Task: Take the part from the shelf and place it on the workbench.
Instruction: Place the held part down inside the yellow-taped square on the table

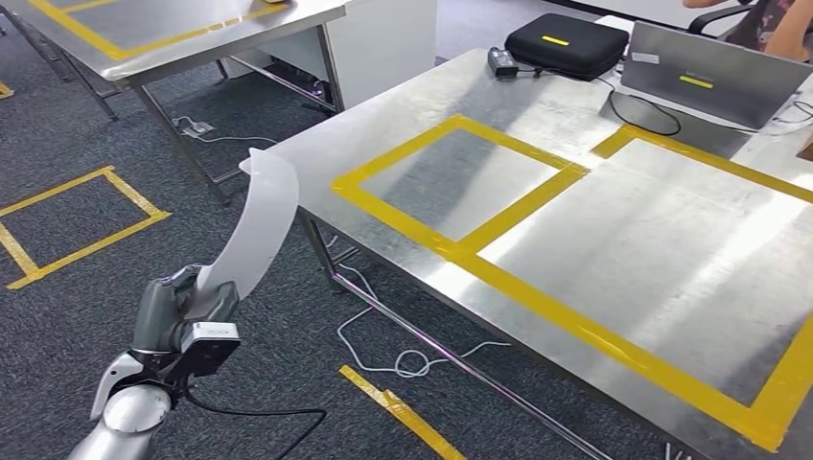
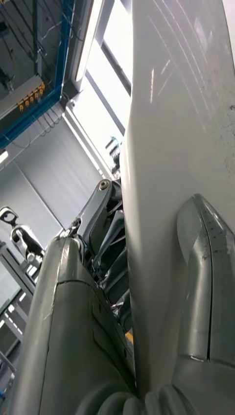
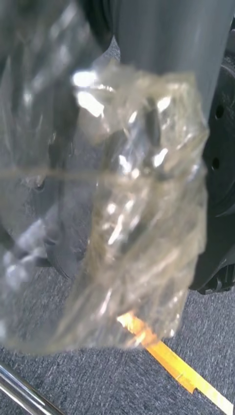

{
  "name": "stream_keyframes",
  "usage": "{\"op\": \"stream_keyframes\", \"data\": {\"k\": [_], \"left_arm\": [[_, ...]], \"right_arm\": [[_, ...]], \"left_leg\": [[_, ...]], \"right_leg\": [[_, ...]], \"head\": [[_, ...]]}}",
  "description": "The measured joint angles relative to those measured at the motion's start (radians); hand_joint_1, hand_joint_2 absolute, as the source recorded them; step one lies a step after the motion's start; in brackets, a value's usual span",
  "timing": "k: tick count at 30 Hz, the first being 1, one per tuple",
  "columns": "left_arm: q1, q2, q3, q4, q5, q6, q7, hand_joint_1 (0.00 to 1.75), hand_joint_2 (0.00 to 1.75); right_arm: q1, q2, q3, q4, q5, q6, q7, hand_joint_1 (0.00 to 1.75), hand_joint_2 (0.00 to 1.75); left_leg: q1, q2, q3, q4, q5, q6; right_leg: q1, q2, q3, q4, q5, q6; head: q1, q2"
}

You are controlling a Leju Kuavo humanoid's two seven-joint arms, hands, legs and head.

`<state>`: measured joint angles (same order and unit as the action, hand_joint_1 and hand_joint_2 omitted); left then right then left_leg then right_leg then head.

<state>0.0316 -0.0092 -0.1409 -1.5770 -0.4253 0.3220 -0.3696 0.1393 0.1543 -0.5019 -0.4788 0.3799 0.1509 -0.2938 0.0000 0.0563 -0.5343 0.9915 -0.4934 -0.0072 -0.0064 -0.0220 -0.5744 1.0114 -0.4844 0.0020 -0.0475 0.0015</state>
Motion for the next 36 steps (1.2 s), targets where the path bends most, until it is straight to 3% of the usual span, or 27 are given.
{"op": "stream_keyframes", "data": {"k": [4, 8, 10, 12, 13, 14, 15, 17, 19, 22, 24, 25, 27, 28, 29, 30, 33, 34, 36], "left_arm": [[0.000, 0.000, 0.001, 0.000, 0.003, 0.001, 0.000, 1.75, 1.75], [0.000, -0.001, 0.002, 0.000, 0.006, 0.004, -0.001, 1.75, 1.75], [-0.001, -0.002, 0.003, 0.000, 0.007, 0.005, -0.002, 1.75, 1.75], [-0.001, -0.002, 0.005, 0.001, 0.009, 0.006, -0.002, 1.75, 1.75], [0.000, -0.002, 0.005, 0.003, 0.010, 0.007, -0.002, 1.75, 1.75], [0.001, -0.002, 0.006, 0.004, 0.011, 0.007, -0.002, 1.75, 1.75], [0.001, -0.002, 0.006, 0.006, 0.011, 0.007, -0.002, 1.75, 1.75], [0.001, -0.002, 0.006, 0.008, 0.013, 0.007, -0.003, 1.75, 1.75], [-0.001, -0.001, 0.008, 0.008, 0.014, 0.008, -0.005, 1.75, 1.75], [-0.003, -0.002, 0.008, 0.008, 0.014, 0.008, -0.007, 1.75, 1.75], [-0.004, -0.002, 0.008, 0.008, 0.014, 0.008, -0.009, 1.75, 1.75], [-0.004, -0.002, 0.008, 0.008, 0.015, 0.008, -0.009, 1.75, 1.75], [-0.002, -0.001, 0.009, 0.009, 0.015, 0.008, -0.010, 1.75, 1.75], [-0.001, -0.001, 0.010, 0.009, 0.015, 0.008, -0.011, 1.75, 1.75], [0.000, -0.001, 0.010, 0.009, 0.015, 0.008, -0.011, 1.75, 1.75], [0.001, -0.001, 0.010, 0.009, 0.015, 0.008, -0.011, 1.75, 1.75], [0.000, 0.000, 0.011, 0.010, 0.015, 0.008, -0.012, 1.75, 1.75], [-0.001, 0.000, 0.011, 0.010, 0.016, 0.009, -0.013, 1.75, 1.75], [-0.002, 0.000, 0.011, 0.009, 0.017, 0.009, -0.014, 1.75, 1.75]], "right_arm": [[-0.001, 0.004, -0.009, 0.000, 0.015, 0.005, -0.003, 0.00, 0.00], [-0.007, 0.007, -0.023, 0.001, 0.038, 0.009, -0.008, 0.00, 0.00], [-0.009, 0.007, -0.030, 0.001, 0.043, 0.009, -0.009, 0.00, 0.00], [-0.010, 0.007, -0.037, 0.003, 0.047, 0.009, -0.010, 0.00, 0.00], [-0.010, 0.007, -0.040, 0.005, 0.050, 0.009, -0.010, 0.00, 0.00], [-0.010, 0.007, -0.043, 0.006, 0.053, 0.009, -0.011, 0.00, 0.00], [-0.011, 0.007, -0.045, 0.008, 0.056, 0.010, -0.013, 0.00, 0.00], [-0.014, 0.007, -0.052, 0.011, 0.064, 0.010, -0.018, 0.00, 0.00], [-0.020, 0.008, -0.060, 0.017, 0.072, 0.010, -0.023, 0.00, 0.00], [-0.022, 0.010, -0.069, 0.024, 0.078, 0.009, -0.027, 0.00, 0.00], [-0.023, 0.010, -0.074, 0.025, 0.078, 0.009, -0.029, 0.00, 0.00], [-0.025, 0.010, -0.076, 0.026, 0.078, 0.009, -0.030, 0.00, 0.00], [-0.030, 0.010, -0.079, 0.027, 0.081, 0.009, -0.031, 0.00, 0.00], [-0.031, 0.010, -0.080, 0.028, 0.082, 0.009, -0.031, 0.00, 0.00], [-0.032, 0.010, -0.081, 0.030, 0.084, 0.009, -0.032, 0.00, 0.00], [-0.032, 0.010, -0.083, 0.031, 0.086, 0.009, -0.032, 0.00, 0.00], [-0.033, 0.010, -0.088, 0.036, 0.093, 0.010, -0.035, 0.00, 0.00], [-0.035, 0.011, -0.089, 0.038, 0.095, 0.010, -0.036, 0.00, 0.00], [-0.035, 0.012, -0.091, 0.042, 0.097, 0.011, -0.038, 0.00, 0.00]], "left_leg": [[-0.002, 0.000, -0.004, 0.005, -0.003, 0.006], [0.001, 0.000, 0.002, -0.015, 0.009, 0.022], [0.007, 0.001, 0.009, -0.032, 0.019, 0.028], [0.007, 0.000, 0.007, -0.033, 0.019, 0.030], [0.008, 0.000, 0.007, -0.032, 0.018, 0.030], [0.009, -0.001, 0.008, -0.031, 0.017, 0.028], [0.011, -0.002, 0.009, -0.030, 0.015, 0.025], [0.015, -0.002, 0.013, -0.023, 0.006, 0.011], [0.014, -0.002, 0.010, -0.008, -0.004, -0.005], [0.014, -0.002, 0.008, -0.001, -0.010, -0.017], [0.019, -0.015, 0.000, 0.030, -0.034, -0.024], [0.020, -0.025, -0.020, 0.075, -0.058, -0.026], [0.019, -0.040, -0.093, 0.212, -0.111, -0.024], [0.018, -0.043, -0.130, 0.271, -0.125, -0.021], [0.017, -0.044, -0.153, 0.299, -0.118, -0.017], [0.015, -0.045, -0.159, 0.290, -0.092, -0.011], [-0.001, -0.050, -0.105, 0.122, 0.025, 0.017], [-0.006, -0.052, -0.086, 0.076, 0.040, 0.025], [-0.011, -0.053, -0.071, 0.043, 0.031, 0.032]], "right_leg": [[-0.002, 0.000, 0.000, 0.000, 0.002, 0.005], [-0.004, 0.003, -0.003, 0.001, -0.003, 0.020], [-0.005, 0.013, -0.035, 0.065, -0.045, 0.027], [-0.008, 0.018, -0.091, 0.189, -0.104, 0.035], [-0.010, 0.018, -0.114, 0.236, -0.117, 0.039], [-0.013, 0.018, -0.122, 0.250, -0.112, 0.043], [-0.017, 0.017, -0.111, 0.225, -0.088, 0.047], [-0.024, 0.013, -0.051, 0.104, -0.027, 0.056], [-0.024, 0.010, -0.006, 0.020, -0.009, 0.049], [-0.019, 0.015, 0.001, 0.014, -0.020, 0.021], [-0.018, 0.019, 0.008, 0.013, -0.024, 0.007], [-0.017, 0.022, 0.013, 0.012, -0.027, 0.001], [-0.013, 0.027, 0.019, 0.012, -0.032, -0.008], [-0.010, 0.030, 0.022, 0.012, -0.035, -0.012], [-0.007, 0.033, 0.026, 0.012, -0.038, -0.014], [-0.004, 0.037, 0.031, 0.012, -0.042, -0.016], [0.000, 0.047, 0.046, 0.012, -0.054, -0.015], [0.001, 0.049, 0.047, 0.012, -0.057, -0.012], [0.001, 0.050, 0.045, 0.009, -0.061, -0.002]], "head": [[0.000, 0.000], [0.000, 0.000], [0.003, 0.000], [0.004, 0.000], [0.004, 0.000], [0.004, 0.000], [0.004, 0.000], [0.005, 0.000], [0.008, 0.000], [0.004, 0.000], [0.002, 0.000], [-0.001, 0.000], [-0.005, 0.000], [-0.006, 0.000], [-0.006, 0.000], [-0.006, 0.000], [-0.005, 0.000], [-0.006, 0.000], [-0.006, 0.000]]}}
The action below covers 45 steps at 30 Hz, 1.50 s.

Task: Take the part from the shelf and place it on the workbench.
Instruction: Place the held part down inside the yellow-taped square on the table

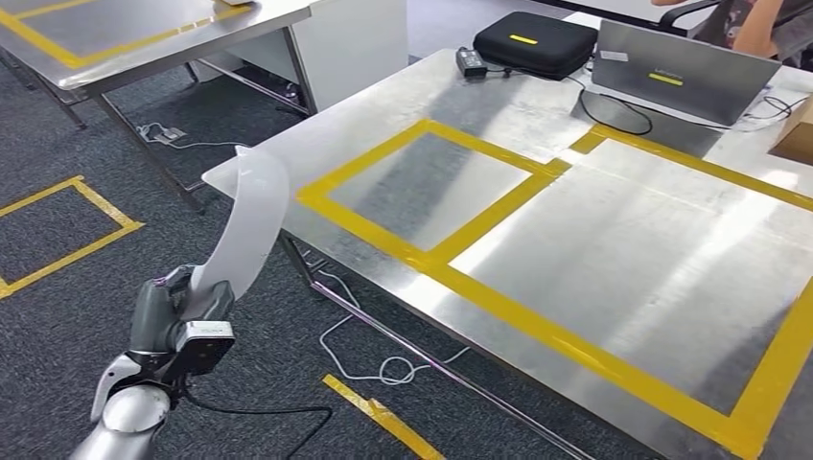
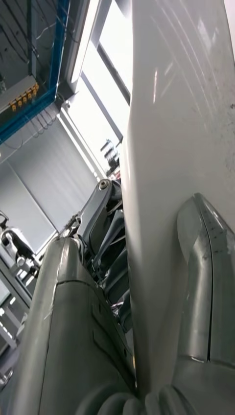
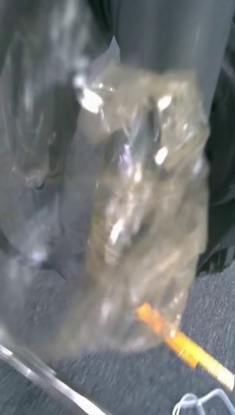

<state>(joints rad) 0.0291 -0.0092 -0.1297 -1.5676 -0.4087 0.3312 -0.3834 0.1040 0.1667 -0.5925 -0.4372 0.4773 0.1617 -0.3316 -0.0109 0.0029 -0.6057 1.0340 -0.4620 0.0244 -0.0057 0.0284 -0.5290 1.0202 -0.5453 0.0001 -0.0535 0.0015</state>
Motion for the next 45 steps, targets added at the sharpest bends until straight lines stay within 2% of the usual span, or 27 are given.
{"op": "stream_keyframes", "data": {"k": [2, 4, 7, 8, 9, 11, 12, 13, 14, 18, 20, 22, 24, 27, 29, 31, 33, 34, 35, 37, 38, 39, 40, 41, 42, 43, 45], "left_arm": [[0.000, 0.000, 0.000, 0.000, 0.000, 0.000, -0.001, 1.75, 1.75], [-0.002, -0.001, 0.001, 0.000, 0.001, 0.000, -0.002, 1.75, 1.75], [-0.002, -0.002, 0.002, 0.000, 0.001, 0.000, -0.003, 1.75, 1.75], [-0.001, -0.002, 0.002, 0.000, 0.001, 0.000, -0.003, 1.75, 1.75], [0.000, -0.002, 0.002, 0.001, 0.001, 0.000, -0.003, 1.75, 1.75], [0.001, -0.002, 0.002, 0.002, 0.001, 0.000, -0.003, 1.75, 1.75], [0.000, -0.002, 0.003, 0.002, 0.001, 0.000, -0.003, 1.75, 1.75], [-0.001, -0.002, 0.003, 0.003, 0.001, 0.000, -0.002, 1.75, 1.75], [-0.002, -0.002, 0.003, 0.004, 0.001, -0.001, -0.002, 1.75, 1.75], [-0.007, -0.002, 0.003, 0.006, 0.004, -0.005, -0.002, 1.75, 1.75], [-0.012, -0.002, 0.004, 0.008, 0.008, -0.008, -0.001, 1.75, 1.75], [-0.017, -0.002, 0.004, 0.010, 0.011, -0.011, 0.000, 1.75, 1.75], [-0.019, -0.002, 0.004, 0.013, 0.011, -0.014, 0.001, 1.75, 1.75], [-0.021, -0.002, 0.004, 0.019, 0.012, -0.017, 0.001, 1.75, 1.75], [-0.023, -0.002, 0.004, 0.022, 0.012, -0.018, 0.003, 1.75, 1.75], [-0.027, -0.001, 0.004, 0.024, 0.012, -0.019, 0.004, 1.75, 1.75], [-0.032, -0.001, 0.004, 0.026, 0.012, -0.020, 0.006, 1.75, 1.75], [-0.037, -0.002, 0.003, 0.027, 0.012, -0.023, 0.007, 1.75, 1.75], [-0.042, -0.002, 0.003, 0.030, 0.012, -0.026, 0.009, 1.75, 1.75], [-0.052, -0.002, 0.002, 0.041, 0.013, -0.033, 0.013, 1.75, 1.75], [-0.055, -0.003, 0.001, 0.048, 0.013, -0.035, 0.014, 1.75, 1.75], [-0.057, -0.004, -0.001, 0.054, 0.013, -0.036, 0.014, 1.75, 1.75], [-0.058, -0.004, -0.003, 0.060, 0.013, -0.036, 0.014, 1.75, 1.75], [-0.060, -0.004, -0.004, 0.065, 0.013, -0.037, 0.014, 1.75, 1.75], [-0.062, -0.004, -0.005, 0.069, 0.013, -0.037, 0.014, 1.75, 1.75], [-0.065, -0.004, -0.005, 0.072, 0.013, -0.037, 0.014, 1.75, 1.75], [-0.070, -0.002, -0.005, 0.076, 0.012, -0.036, 0.014, 1.75, 1.75]], "right_arm": [[0.000, 0.000, -0.003, 0.002, 0.003, 0.001, -0.002, 0.00, 0.00], [-0.003, -0.001, -0.005, 0.003, 0.006, 0.001, -0.005, 0.00, 0.00], [-0.006, -0.001, -0.010, 0.006, 0.011, 0.001, -0.006, 0.00, 0.00], [-0.005, -0.002, -0.012, 0.008, 0.012, 0.001, -0.006, 0.00, 0.00], [-0.005, -0.002, -0.013, 0.009, 0.013, 0.001, -0.006, 0.00, 0.00], [-0.005, -0.002, -0.015, 0.010, 0.014, 0.001, -0.007, 0.00, 0.00], [-0.007, -0.002, -0.016, 0.011, 0.016, 0.001, -0.007, 0.00, 0.00], [-0.008, -0.002, -0.017, 0.013, 0.017, 0.001, -0.009, 0.00, 0.00], [-0.010, -0.002, -0.019, 0.016, 0.021, 0.001, -0.010, 0.00, 0.00], [-0.014, -0.004, -0.029, 0.023, 0.039, 0.004, -0.015, 0.00, 0.00], [-0.018, -0.004, -0.036, 0.027, 0.048, 0.007, -0.017, 0.00, 0.00], [-0.023, -0.005, -0.039, 0.033, 0.054, 0.011, -0.019, 0.00, 0.00], [-0.024, -0.005, -0.042, 0.038, 0.058, 0.015, -0.022, 0.00, 0.00], [-0.026, -0.005, -0.048, 0.044, 0.064, 0.016, -0.026, 0.00, 0.00], [-0.029, -0.005, -0.049, 0.048, 0.068, 0.016, -0.029, 0.00, 0.00], [-0.032, -0.006, -0.051, 0.052, 0.071, 0.018, -0.030, 0.00, 0.00], [-0.034, -0.006, -0.054, 0.056, 0.074, 0.019, -0.032, 0.00, 0.00], [-0.035, -0.007, -0.055, 0.058, 0.076, 0.019, -0.033, 0.00, 0.00], [-0.036, -0.007, -0.056, 0.059, 0.079, 0.019, -0.035, 0.00, 0.00], [-0.037, -0.009, -0.059, 0.064, 0.085, 0.019, -0.038, 0.00, 0.00], [-0.037, -0.010, -0.061, 0.067, 0.087, 0.019, -0.039, 0.00, 0.00], [-0.036, -0.012, -0.062, 0.070, 0.088, 0.019, -0.041, 0.00, 0.00], [-0.036, -0.012, -0.063, 0.072, 0.088, 0.019, -0.042, 0.00, 0.00], [-0.036, -0.013, -0.063, 0.073, 0.088, 0.019, -0.042, 0.00, 0.00], [-0.038, -0.013, -0.063, 0.075, 0.089, 0.019, -0.043, 0.00, 0.00], [-0.040, -0.012, -0.063, 0.077, 0.089, 0.019, -0.043, 0.00, 0.00], [-0.045, -0.011, -0.064, 0.082, 0.091, 0.020, -0.043, 0.00, 0.00]], "left_leg": [[0.003, 0.001, 0.012, -0.021, -0.004, 0.001], [0.008, 0.003, 0.030, -0.041, -0.002, 0.005], [0.009, 0.005, 0.042, -0.046, -0.009, 0.009], [0.009, 0.005, 0.045, -0.046, -0.013, 0.009], [0.009, 0.005, 0.051, -0.046, -0.018, 0.008], [0.010, 0.005, 0.067, -0.045, -0.030, 0.002], [0.008, 0.005, 0.074, -0.044, -0.037, -0.002], [0.006, 0.005, 0.078, -0.041, -0.044, -0.007], [0.005, 0.005, 0.079, -0.039, -0.047, -0.013], [0.006, 0.005, 0.082, -0.037, -0.050, -0.026], [0.006, 0.004, 0.089, -0.038, -0.050, -0.013], [0.005, 0.004, 0.095, -0.041, -0.052, 0.011], [0.006, 0.004, 0.096, -0.044, -0.054, 0.020], [0.009, 0.004, 0.096, -0.046, -0.054, 0.016], [0.010, 0.004, 0.096, -0.047, -0.054, 0.001], [0.010, 0.004, 0.098, -0.051, -0.051, -0.006], [0.013, 0.010, 0.114, -0.084, -0.034, 0.002], [0.016, 0.014, 0.123, -0.104, -0.024, 0.005], [0.020, 0.020, 0.131, -0.119, -0.017, 0.005], [0.021, 0.032, 0.135, -0.125, -0.016, 0.003], [0.022, 0.038, 0.136, -0.125, -0.019, 0.000], [0.025, 0.045, 0.138, -0.123, -0.022, -0.004], [0.029, 0.051, 0.141, -0.120, -0.027, -0.011], [0.036, 0.059, 0.144, -0.113, -0.035, -0.021], [0.039, 0.065, 0.145, -0.102, -0.045, -0.033], [0.041, 0.071, 0.144, -0.086, -0.058, -0.044], [0.035, 0.080, 0.138, -0.060, -0.076, -0.058]], "right_leg": [[-0.001, -0.003, 0.001, -0.003, -0.004, 0.011], [-0.001, -0.011, -0.021, 0.043, -0.032, 0.019], [-0.004, -0.017, -0.130, 0.223, -0.093, 0.028], [-0.005, -0.017, -0.158, 0.255, -0.089, 0.031], [-0.005, -0.018, -0.168, 0.251, -0.065, 0.033], [-0.007, -0.024, -0.135, 0.144, 0.021, 0.036], [-0.007, -0.028, -0.111, 0.086, 0.053, 0.035], [-0.006, -0.031, -0.088, 0.038, 0.068, 0.033], [-0.005, -0.032, -0.075, 0.014, 0.069, 0.027], [-0.003, -0.026, -0.059, 0.002, 0.059, 0.005], [-0.003, -0.024, -0.051, -0.002, 0.058, 0.003], [0.000, -0.022, -0.050, -0.002, 0.055, 0.002], [0.003, -0.021, -0.050, -0.002, 0.053, -0.001], [0.006, -0.021, -0.050, -0.001, 0.052, -0.003], [0.005, -0.021, -0.050, -0.002, 0.053, -0.002], [0.002, -0.021, -0.048, -0.009, 0.059, 0.004], [0.002, -0.021, -0.048, -0.014, 0.061, 0.012], [0.002, -0.021, -0.057, -0.001, 0.051, 0.015], [0.001, -0.021, -0.076, 0.035, 0.033, 0.019], [-0.006, -0.021, -0.141, 0.155, -0.017, 0.030], [-0.011, -0.022, -0.170, 0.206, -0.029, 0.038], [-0.017, -0.024, -0.186, 0.227, -0.024, 0.046], [-0.023, -0.028, -0.181, 0.207, 0.001, 0.055], [-0.030, -0.038, -0.157, 0.152, 0.039, 0.066], [-0.032, -0.057, -0.131, 0.095, 0.064, 0.076], [-0.034, -0.073, -0.107, 0.049, 0.079, 0.079], [-0.032, -0.086, -0.095, 0.027, 0.068, 0.061]], "head": [[0.000, 0.000], [0.002, 0.000], [0.003, 0.000], [0.003, 0.000], [0.003, 0.000], [0.003, 0.000], [0.004, 0.000], [0.004, 0.000], [0.003, 0.000], [-0.002, 0.000], [-0.006, 0.000], [-0.009, 0.000], [-0.009, 0.000], [-0.009, 0.000], [-0.009, 0.000], [-0.009, 0.000], [-0.009, 0.000], [-0.007, 0.000], [-0.005, 0.000], [-0.002, 0.000], [-0.002, 0.000], [-0.002, 0.000], [-0.002, 0.000], [-0.002, 0.000], [-0.001, 0.000], [0.005, 0.000], [0.006, 0.000]]}}
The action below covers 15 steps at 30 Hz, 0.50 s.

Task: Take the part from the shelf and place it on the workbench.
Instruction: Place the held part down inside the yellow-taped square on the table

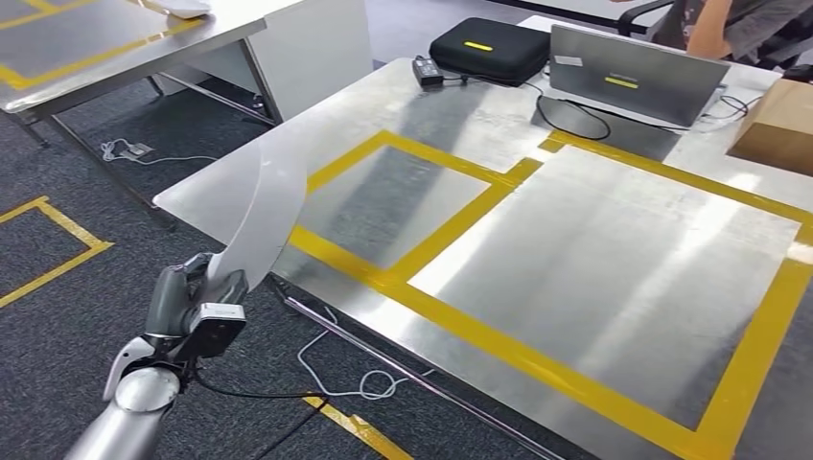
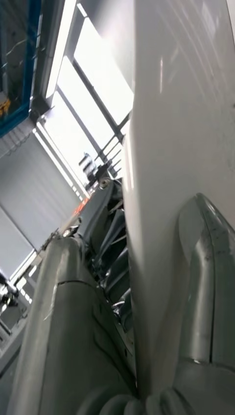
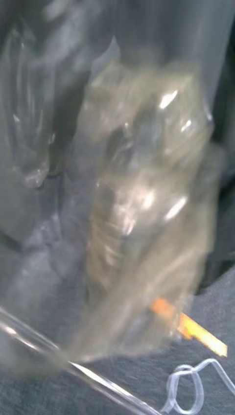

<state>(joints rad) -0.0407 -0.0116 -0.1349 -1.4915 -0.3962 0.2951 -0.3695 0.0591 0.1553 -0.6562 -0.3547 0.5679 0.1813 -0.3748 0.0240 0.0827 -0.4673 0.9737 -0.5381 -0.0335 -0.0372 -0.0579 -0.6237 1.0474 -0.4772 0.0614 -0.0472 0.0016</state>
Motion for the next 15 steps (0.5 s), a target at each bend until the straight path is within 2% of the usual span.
{"op": "stream_keyframes", "data": {"k": [2, 4, 6, 8, 9, 10, 11, 12, 13, 14, 15], "left_arm": [[-0.004, -0.001, -0.002, 0.003, 0.000, 0.000, 0.000, 1.75, 1.75], [-0.008, -0.002, -0.003, 0.005, 0.000, 0.000, 0.000, 1.75, 1.75], [-0.010, -0.001, -0.003, 0.006, 0.000, 0.001, 0.000, 1.75, 1.75], [-0.009, 0.000, -0.004, 0.009, 0.000, 0.001, 0.000, 1.75, 1.75], [-0.009, 0.001, -0.004, 0.011, 0.000, 0.000, 0.000, 1.75, 1.75], [-0.010, 0.001, -0.004, 0.013, -0.002, 0.000, 0.000, 1.75, 1.75], [-0.012, 0.001, -0.005, 0.016, -0.005, -0.001, 0.000, 1.75, 1.75], [-0.016, 0.001, -0.006, 0.018, -0.009, -0.003, 0.001, 1.75, 1.75], [-0.021, 0.001, -0.008, 0.019, -0.014, -0.004, 0.002, 1.75, 1.75], [-0.026, 0.001, -0.010, 0.021, -0.018, -0.005, 0.003, 1.75, 1.75], [-0.033, 0.001, -0.012, 0.023, -0.022, -0.007, 0.005, 1.75, 1.75]], "right_arm": [[-0.002, -0.002, 0.000, 0.003, 0.002, 0.000, 0.000, 0.00, 0.00], [-0.003, -0.003, -0.001, 0.004, 0.003, 0.000, -0.001, 0.00, 0.00], [-0.005, -0.003, -0.001, 0.004, 0.003, 0.000, -0.001, 0.00, 0.00], [-0.006, -0.003, -0.002, 0.004, 0.003, 0.000, -0.001, 0.00, 0.00], [-0.006, -0.003, -0.002, 0.004, 0.004, 0.000, -0.002, 0.00, 0.00], [-0.006, -0.003, -0.002, 0.005, 0.006, 0.000, -0.003, 0.00, 0.00], [-0.006, -0.003, -0.003, 0.006, 0.008, 0.000, -0.004, 0.00, 0.00], [-0.006, -0.003, -0.003, 0.007, 0.011, 0.000, -0.006, 0.00, 0.00], [-0.007, -0.003, -0.004, 0.009, 0.013, 0.000, -0.007, 0.00, 0.00], [-0.008, -0.003, -0.004, 0.012, 0.015, 0.000, -0.008, 0.00, 0.00], [-0.010, -0.003, -0.004, 0.014, 0.015, 0.000, -0.009, 0.00, 0.00]], "left_leg": [[0.000, 0.008, 0.002, 0.007, -0.010, -0.005], [0.007, -0.014, -0.002, 0.030, -0.033, -0.008], [0.009, -0.054, -0.050, 0.133, -0.090, -0.008], [0.006, -0.069, -0.137, 0.285, -0.143, -0.003], [0.003, -0.071, -0.169, 0.329, -0.146, 0.001], [0.000, -0.072, -0.187, 0.342, -0.129, 0.008], [-0.003, -0.075, -0.185, 0.312, -0.092, 0.017], [-0.007, -0.085, -0.167, 0.251, -0.044, 0.026], [-0.010, -0.107, -0.145, 0.186, -0.003, 0.036], [-0.012, -0.127, -0.124, 0.128, 0.025, 0.043], [-0.014, -0.143, -0.111, 0.089, 0.037, 0.046]], "right_leg": [[0.000, 0.020, -0.004, 0.010, -0.007, -0.026], [0.002, 0.040, -0.002, 0.013, -0.012, -0.038], [0.004, 0.060, 0.003, 0.012, -0.013, -0.047], [0.008, 0.084, 0.004, 0.012, -0.014, -0.051], [0.010, 0.097, 0.005, 0.012, -0.015, -0.053], [0.012, 0.110, 0.007, 0.012, -0.015, -0.054], [0.014, 0.124, 0.009, 0.012, -0.015, -0.055], [0.014, 0.137, 0.011, 0.012, -0.016, -0.055], [0.014, 0.149, 0.012, 0.012, -0.015, -0.054], [0.014, 0.161, 0.011, 0.012, -0.014, -0.052], [0.013, 0.171, 0.007, 0.012, -0.012, -0.049]], "head": [[-0.008, 0.000], [-0.012, 0.000], [-0.016, 0.000], [-0.017, 0.000], [-0.017, 0.000], [-0.016, 0.000], [-0.017, 0.000], [-0.017, 0.000], [-0.016, 0.000], [-0.016, 0.000], [-0.016, 0.000]]}}
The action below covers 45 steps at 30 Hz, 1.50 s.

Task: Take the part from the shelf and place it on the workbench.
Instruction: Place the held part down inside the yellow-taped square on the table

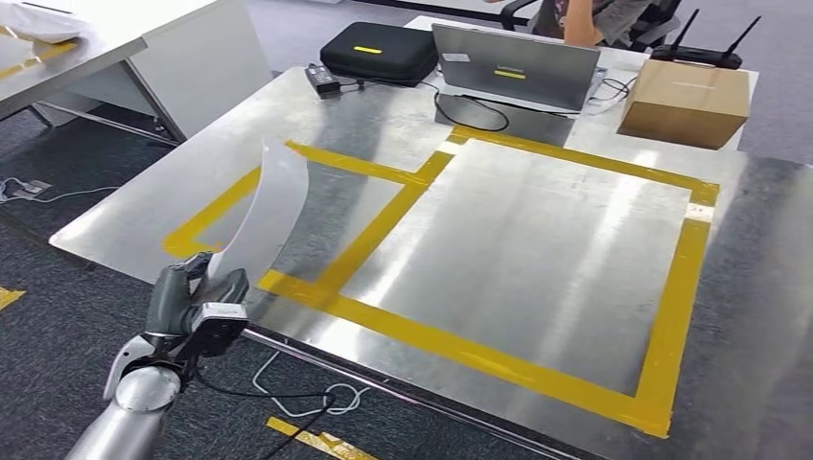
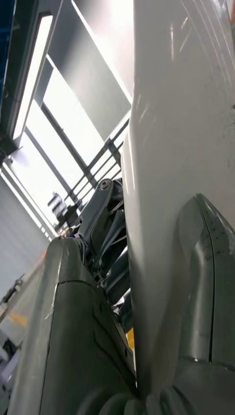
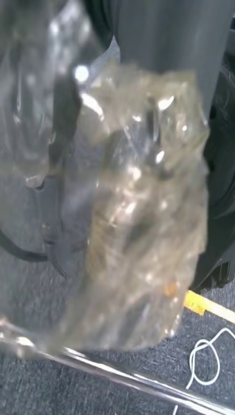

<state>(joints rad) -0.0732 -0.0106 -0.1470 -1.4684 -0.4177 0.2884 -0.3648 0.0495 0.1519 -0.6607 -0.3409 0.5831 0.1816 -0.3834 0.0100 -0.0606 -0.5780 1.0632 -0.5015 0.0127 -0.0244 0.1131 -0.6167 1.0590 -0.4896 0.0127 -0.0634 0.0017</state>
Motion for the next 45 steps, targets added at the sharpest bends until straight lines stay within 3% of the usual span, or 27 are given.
{"op": "stream_keyframes", "data": {"k": [1, 3, 5, 7, 9, 10, 11, 12, 14, 15, 16, 18, 19, 21, 22, 24, 25, 26, 27, 29, 31, 35, 38, 45], "left_arm": [[-0.006, 0.000, -0.002, 0.002, -0.003, -0.001, 0.002, 1.75, 1.75], [-0.019, -0.001, -0.010, 0.007, -0.006, -0.004, 0.006, 1.75, 1.75], [-0.029, -0.002, -0.018, 0.011, -0.010, -0.005, 0.010, 1.75, 1.75], [-0.032, -0.001, -0.021, 0.016, -0.015, -0.006, 0.015, 1.75, 1.75], [-0.032, 0.000, -0.023, 0.023, -0.021, -0.005, 0.020, 1.75, 1.75], [-0.032, 0.000, -0.025, 0.026, -0.024, -0.004, 0.023, 1.75, 1.75], [-0.034, 0.000, -0.026, 0.030, -0.027, -0.004, 0.027, 1.75, 1.75], [-0.036, -0.001, -0.027, 0.033, -0.029, -0.002, 0.031, 1.75, 1.75], [-0.045, -0.001, -0.027, 0.039, -0.036, 0.002, 0.038, 1.75, 1.75], [-0.051, -0.001, -0.028, 0.044, -0.039, 0.006, 0.044, 1.75, 1.75], [-0.057, -0.001, -0.028, 0.050, -0.044, 0.009, 0.050, 1.75, 1.75], [-0.072, -0.002, -0.030, 0.066, -0.056, 0.014, 0.065, 1.75, 1.75], [-0.081, -0.002, -0.031, 0.076, -0.064, 0.017, 0.071, 1.75, 1.75], [-0.103, -0.002, -0.032, 0.098, -0.082, 0.026, 0.083, 1.75, 1.75], [-0.113, -0.001, -0.032, 0.112, -0.094, 0.030, 0.090, 1.75, 1.75], [-0.132, 0.000, -0.034, 0.144, -0.127, 0.039, 0.107, 1.75, 1.75], [-0.142, 0.001, -0.036, 0.162, -0.150, 0.043, 0.118, 1.75, 1.75], [-0.154, 0.002, -0.038, 0.180, -0.175, 0.049, 0.130, 1.75, 1.75], [-0.169, 0.004, -0.042, 0.198, -0.202, 0.055, 0.143, 1.75, 1.75], [-0.208, 0.008, -0.049, 0.234, -0.265, 0.067, 0.172, 1.75, 1.75], [-0.252, 0.012, -0.060, 0.277, -0.335, 0.076, 0.208, 1.75, 1.75], [-0.305, 0.020, -0.076, 0.345, -0.393, 0.082, 0.241, 1.75, 1.75], [-0.331, 0.024, -0.083, 0.380, -0.398, 0.083, 0.245, 1.75, 1.75], [-0.340, 0.027, -0.095, 0.411, -0.399, 0.083, 0.245, 1.75, 1.75]], "right_arm": [[0.000, 0.000, -0.001, 0.002, 0.000, 0.000, 0.000, 0.00, 0.00], [0.000, -0.001, -0.003, 0.008, 0.000, 0.000, 0.000, 0.00, 0.00], [-0.001, -0.002, -0.005, 0.014, 0.001, -0.001, -0.001, 0.00, 0.00], [-0.008, -0.005, -0.005, 0.018, 0.003, -0.003, -0.004, 0.00, 0.00], [-0.014, -0.006, -0.005, 0.023, 0.007, -0.004, -0.008, 0.00, 0.00], [-0.014, -0.007, -0.005, 0.026, 0.009, -0.005, -0.011, 0.00, 0.00], [-0.014, -0.008, -0.005, 0.029, 0.012, -0.005, -0.012, 0.00, 0.00], [-0.014, -0.009, -0.005, 0.032, 0.014, -0.006, -0.014, 0.00, 0.00], [-0.018, -0.012, -0.005, 0.035, 0.016, -0.007, -0.015, 0.00, 0.00], [-0.021, -0.013, -0.005, 0.037, 0.016, -0.008, -0.015, 0.00, 0.00], [-0.023, -0.014, -0.005, 0.039, 0.017, -0.008, -0.016, 0.00, 0.00], [-0.024, -0.015, -0.005, 0.046, 0.019, -0.008, -0.016, 0.00, 0.00], [-0.023, -0.016, -0.006, 0.050, 0.020, -0.008, -0.017, 0.00, 0.00], [-0.025, -0.017, -0.007, 0.054, 0.024, -0.006, -0.019, 0.00, 0.00], [-0.029, -0.017, -0.007, 0.056, 0.026, -0.004, -0.022, 0.00, 0.00], [-0.035, -0.018, -0.008, 0.064, 0.031, 0.002, -0.029, 0.00, 0.00], [-0.037, -0.018, -0.008, 0.068, 0.033, 0.006, -0.032, 0.00, 0.00], [-0.038, -0.018, -0.008, 0.073, 0.035, 0.010, -0.036, 0.00, 0.00], [-0.039, -0.018, -0.008, 0.076, 0.036, 0.012, -0.040, 0.00, 0.00], [-0.043, -0.018, -0.008, 0.084, 0.037, 0.018, -0.047, 0.00, 0.00], [-0.050, -0.018, -0.008, 0.090, 0.038, 0.021, -0.052, 0.00, 0.00], [-0.053, -0.018, -0.008, 0.101, 0.041, 0.024, -0.054, 0.00, 0.00], [-0.055, -0.019, -0.008, 0.108, 0.042, 0.024, -0.055, 0.00, 0.00], [-0.057, -0.019, -0.008, 0.116, 0.043, 0.024, -0.055, 0.00, 0.00]], "left_leg": [[-0.001, -0.007, 0.005, -0.015, -0.002, 0.001], [-0.002, 0.008, 0.008, -0.031, 0.000, 0.002], [0.001, 0.030, 0.013, -0.048, 0.010, 0.008], [-0.001, 0.056, 0.015, -0.054, 0.014, 0.013], [-0.006, 0.084, 0.014, -0.054, 0.014, 0.015], [-0.009, 0.097, 0.013, -0.053, 0.013, 0.016], [-0.011, 0.109, 0.014, -0.053, 0.013, 0.017], [-0.013, 0.121, 0.014, -0.053, 0.013, 0.017], [-0.018, 0.141, 0.015, -0.051, 0.011, 0.014], [-0.021, 0.149, 0.015, -0.050, 0.010, 0.011], [-0.023, 0.157, 0.015, -0.049, 0.010, 0.008], [-0.024, 0.170, 0.016, -0.050, 0.011, 0.000], [-0.022, 0.164, 0.015, -0.046, 0.006, -0.005], [-0.016, 0.125, -0.002, 0.000, -0.029, -0.017], [-0.011, 0.098, -0.024, 0.052, -0.059, -0.023], [-0.005, 0.075, -0.079, 0.176, -0.114, -0.032], [-0.002, 0.073, -0.096, 0.212, -0.120, -0.035], [0.001, 0.073, -0.097, 0.213, -0.106, -0.036], [0.003, 0.073, -0.080, 0.177, -0.076, -0.036], [0.007, 0.068, -0.021, 0.050, -0.011, -0.036], [0.007, 0.059, 0.013, -0.037, 0.015, -0.031], [0.002, 0.058, 0.010, -0.054, 0.019, -0.021], [-0.002, 0.057, 0.008, -0.053, 0.022, -0.013], [-0.007, 0.058, 0.006, -0.052, 0.022, -0.005]], "right_leg": [[-0.002, 0.009, -0.004, -0.002, 0.003, 0.005], [-0.005, 0.019, -0.012, -0.007, 0.009, 0.018], [-0.001, -0.023, -0.029, 0.013, -0.007, 0.027], [0.004, -0.083, -0.077, 0.107, -0.060, 0.030], [0.005, -0.102, -0.126, 0.218, -0.105, 0.032], [0.005, -0.104, -0.132, 0.237, -0.105, 0.032], [0.005, -0.107, -0.117, 0.217, -0.087, 0.032], [0.007, -0.113, -0.085, 0.162, -0.058, 0.029], [0.015, -0.151, -0.008, 0.027, -0.015, 0.018], [0.019, -0.164, 0.016, -0.015, -0.006, 0.011], [0.023, -0.172, 0.026, -0.034, -0.005, 0.005], [0.024, -0.157, 0.026, -0.038, 0.001, -0.005], [0.022, -0.150, 0.026, -0.042, 0.004, -0.010], [0.016, -0.138, 0.028, -0.049, 0.012, -0.019], [0.014, -0.133, 0.027, -0.050, 0.014, -0.022], [0.013, -0.121, 0.025, -0.050, 0.016, -0.024], [0.013, -0.115, 0.025, -0.050, 0.017, -0.024], [0.012, -0.109, 0.025, -0.049, 0.018, -0.023], [0.012, -0.105, 0.025, -0.049, 0.019, -0.022], [0.012, -0.097, 0.023, -0.047, 0.021, -0.015], [0.015, -0.092, 0.016, -0.043, 0.024, -0.005], [0.014, -0.089, 0.006, -0.047, 0.033, -0.020], [0.012, -0.090, 0.009, -0.055, 0.039, -0.011], [0.006, -0.089, 0.009, -0.060, 0.043, 0.010]], "head": [[0.000, 0.000], [-0.001, 0.000], [0.003, 0.000], [0.009, 0.000], [0.010, 0.000], [0.010, 0.000], [0.010, 0.000], [0.010, 0.000], [0.010, 0.000], [0.009, 0.000], [0.009, 0.000], [0.009, 0.000], [0.009, 0.000], [0.006, 0.000], [0.004, 0.000], [0.003, 0.000], [0.003, 0.000], [0.004, 0.000], [0.003, 0.000], [0.003, 0.000], [0.005, 0.000], [0.008, 0.000], [0.008, 0.000], [0.007, 0.000]]}}
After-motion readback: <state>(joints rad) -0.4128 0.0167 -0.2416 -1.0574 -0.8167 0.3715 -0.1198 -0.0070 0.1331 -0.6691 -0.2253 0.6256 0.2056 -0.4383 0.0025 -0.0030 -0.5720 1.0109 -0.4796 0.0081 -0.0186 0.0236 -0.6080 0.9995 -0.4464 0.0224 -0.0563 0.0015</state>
